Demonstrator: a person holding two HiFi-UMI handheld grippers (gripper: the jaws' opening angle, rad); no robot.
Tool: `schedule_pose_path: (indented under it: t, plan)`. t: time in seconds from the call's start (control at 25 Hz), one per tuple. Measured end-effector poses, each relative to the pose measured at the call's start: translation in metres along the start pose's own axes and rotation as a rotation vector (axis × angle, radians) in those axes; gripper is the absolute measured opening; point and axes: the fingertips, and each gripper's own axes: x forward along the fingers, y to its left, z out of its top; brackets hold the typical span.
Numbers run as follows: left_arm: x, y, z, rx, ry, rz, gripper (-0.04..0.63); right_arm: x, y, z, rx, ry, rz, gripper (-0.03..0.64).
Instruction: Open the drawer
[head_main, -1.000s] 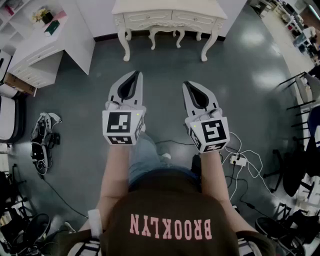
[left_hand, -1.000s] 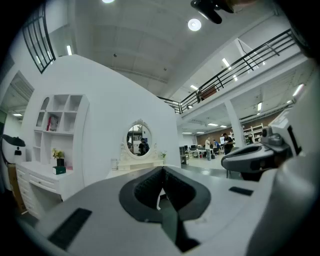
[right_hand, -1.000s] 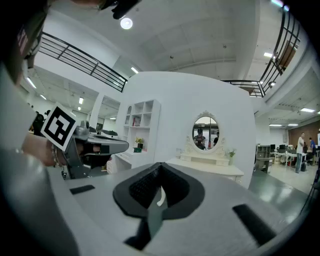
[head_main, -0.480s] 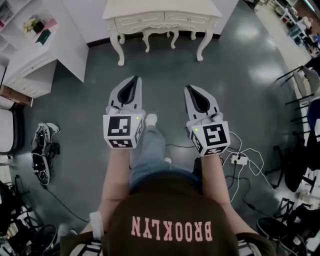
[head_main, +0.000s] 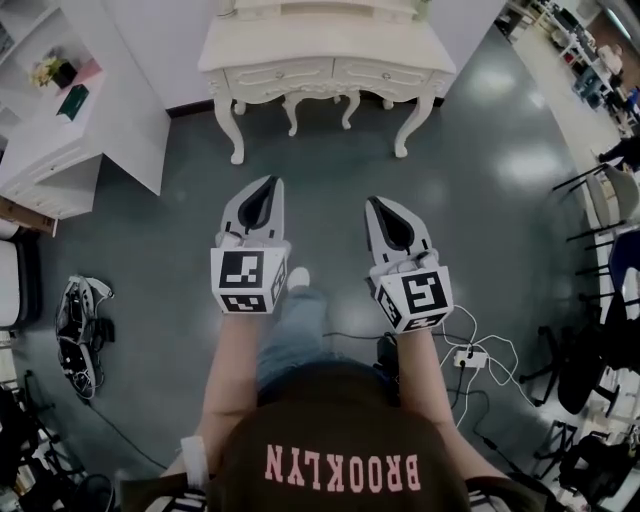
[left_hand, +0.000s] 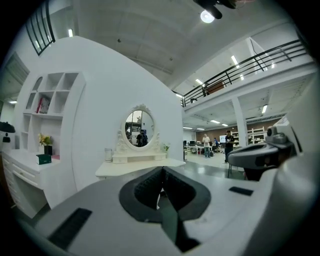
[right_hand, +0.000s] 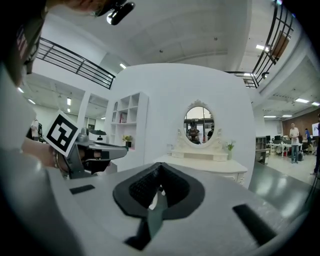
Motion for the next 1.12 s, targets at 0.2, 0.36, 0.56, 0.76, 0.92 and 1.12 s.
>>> schedule_pose_path:
  t: [0.2, 0.36, 0.56, 0.76, 0.92, 1.12]
  plan:
    - [0.069, 0.028, -0.002, 0.009, 0.027, -0.039, 0.003, 0.072, -0.030, 0.007, 0.015, 0.013, -0.002, -0.009]
    - [0.114, 0.061, -0.005, -0.007, 0.058, -0.050, 0.003, 0.128, -0.045, 0.013, 0.024, 0.023, -0.002, -0.009]
    - [0.157, 0.087, -0.002, -0.010, 0.056, -0.054, 0.003, 0.171, -0.060, 0.014, 0.017, 0.034, -0.006, -0.009]
    - [0.178, 0.111, -0.007, -0.017, 0.065, -0.033, 0.003, 0.195, -0.073, 0.001, 0.023, 0.071, -0.015, -0.009]
    - [0.197, 0.125, -0.009, -0.031, 0.081, -0.020, 0.003, 0.215, -0.087, 0.001, 0.038, 0.074, -0.022, -0.009]
    - [0.223, 0.130, -0.017, -0.030, 0.115, -0.007, 0.003, 0.235, -0.109, -0.011, 0.067, 0.100, -0.026, -0.009]
